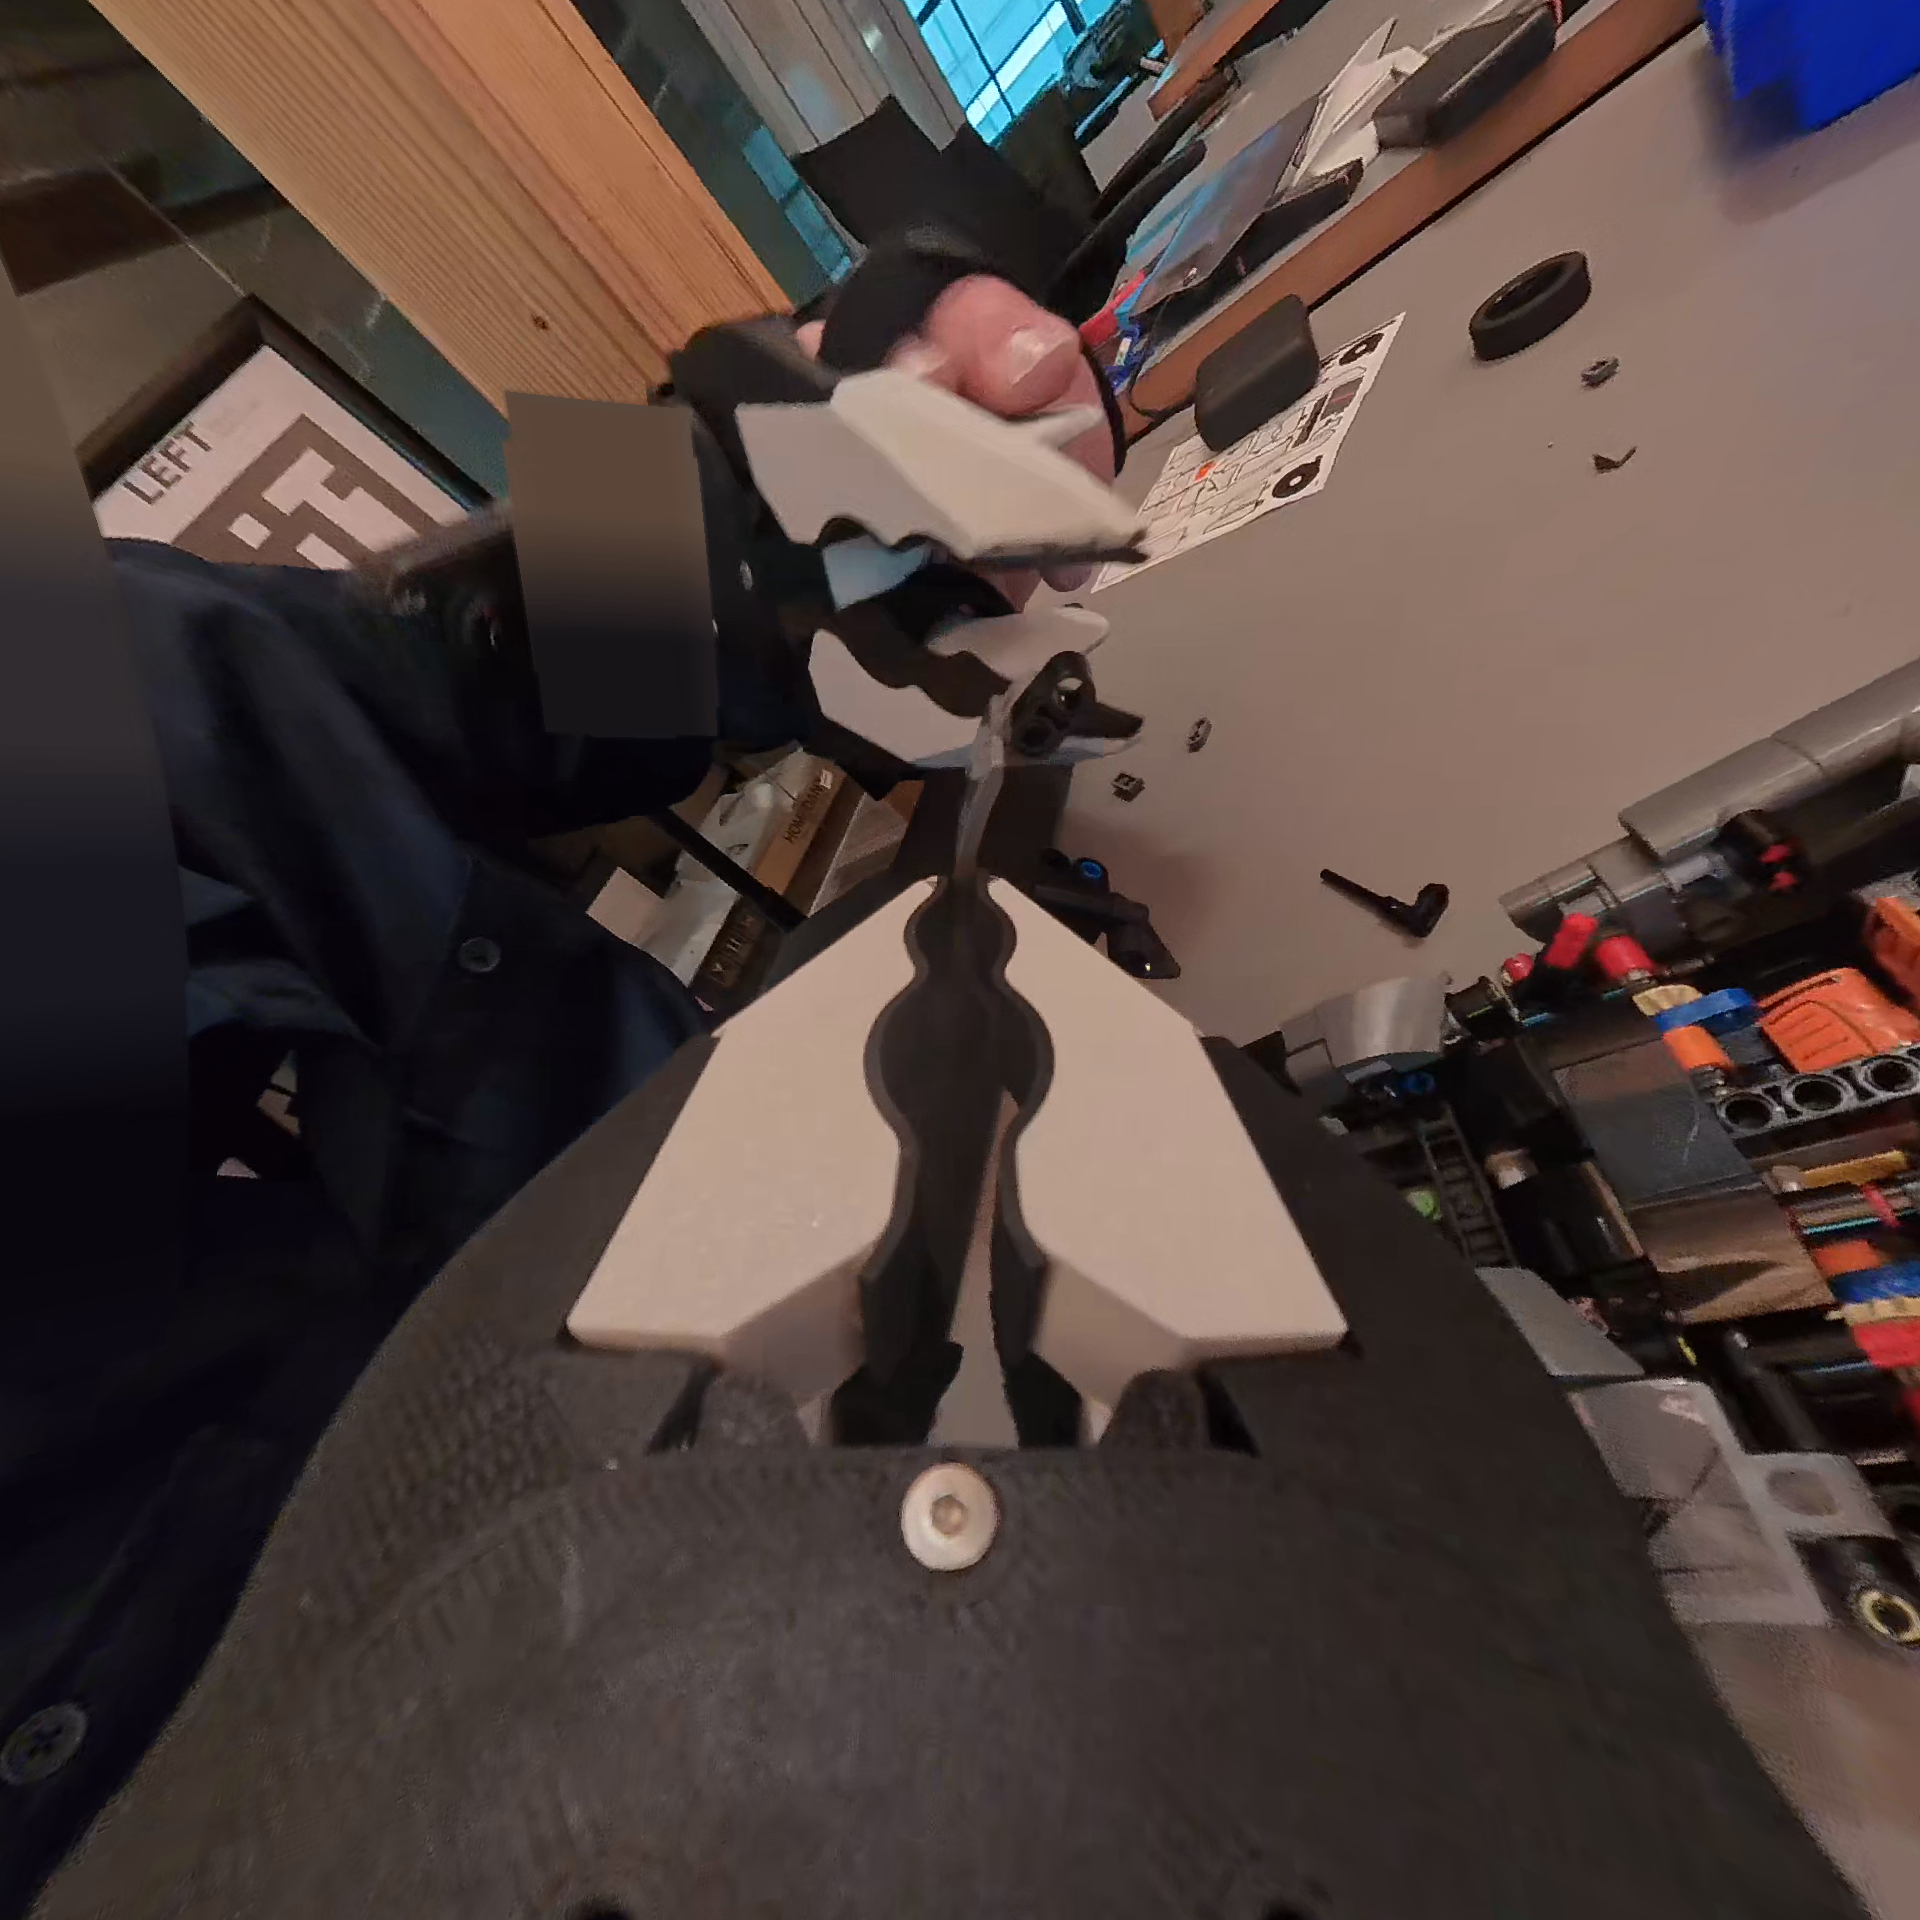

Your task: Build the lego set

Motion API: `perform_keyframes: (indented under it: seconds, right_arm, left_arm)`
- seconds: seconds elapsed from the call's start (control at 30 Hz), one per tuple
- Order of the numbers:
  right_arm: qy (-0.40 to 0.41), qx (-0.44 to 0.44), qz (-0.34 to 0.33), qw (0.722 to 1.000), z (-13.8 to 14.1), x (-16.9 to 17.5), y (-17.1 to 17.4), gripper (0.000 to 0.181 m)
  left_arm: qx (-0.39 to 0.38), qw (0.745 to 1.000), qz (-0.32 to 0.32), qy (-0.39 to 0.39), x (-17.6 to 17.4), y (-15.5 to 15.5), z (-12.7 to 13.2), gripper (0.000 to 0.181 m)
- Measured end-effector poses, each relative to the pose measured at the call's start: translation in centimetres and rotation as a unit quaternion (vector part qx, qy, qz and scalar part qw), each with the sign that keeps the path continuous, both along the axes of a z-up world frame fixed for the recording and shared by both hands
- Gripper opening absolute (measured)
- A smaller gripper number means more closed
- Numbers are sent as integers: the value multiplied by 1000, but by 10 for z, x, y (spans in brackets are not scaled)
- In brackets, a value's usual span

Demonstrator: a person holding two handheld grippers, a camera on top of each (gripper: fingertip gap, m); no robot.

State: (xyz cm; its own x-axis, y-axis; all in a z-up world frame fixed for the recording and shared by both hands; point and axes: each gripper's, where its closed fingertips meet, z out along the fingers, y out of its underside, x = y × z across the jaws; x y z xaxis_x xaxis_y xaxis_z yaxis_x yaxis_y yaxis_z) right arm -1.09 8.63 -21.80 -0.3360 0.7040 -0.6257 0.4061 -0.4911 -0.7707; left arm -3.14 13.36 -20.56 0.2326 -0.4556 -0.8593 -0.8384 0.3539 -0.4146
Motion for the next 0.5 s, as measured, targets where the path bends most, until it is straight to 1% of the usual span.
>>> perform_keyframes:
  seconds: [0.13, 0.27, 0.3, 0.37, 0.5]
  right_arm:
    - [-6, -27, 12, 1000, -1, 1, -2, 0]
    - [-18, -49, 29, 998, -4, 1, -7, 0]
    - [-19, -52, 33, 998, -5, 1, -8, 0]
    - [-19, -65, 44, 997, -3, 3, -11, 0]
    - [-19, -80, 67, 994, 1, 7, -16, 0]
  left_arm:
    - [70, 996, -6, 56, 8, -6, 1, 18]
    - [118, 989, -10, 94, 13, -5, 1, 18]
    - [131, 986, -10, 101, 14, -5, 3, 21]
    - [136, 984, -18, 112, 14, -6, -1, 27]
    - [142, 982, -31, 121, 18, -9, -4, 30]
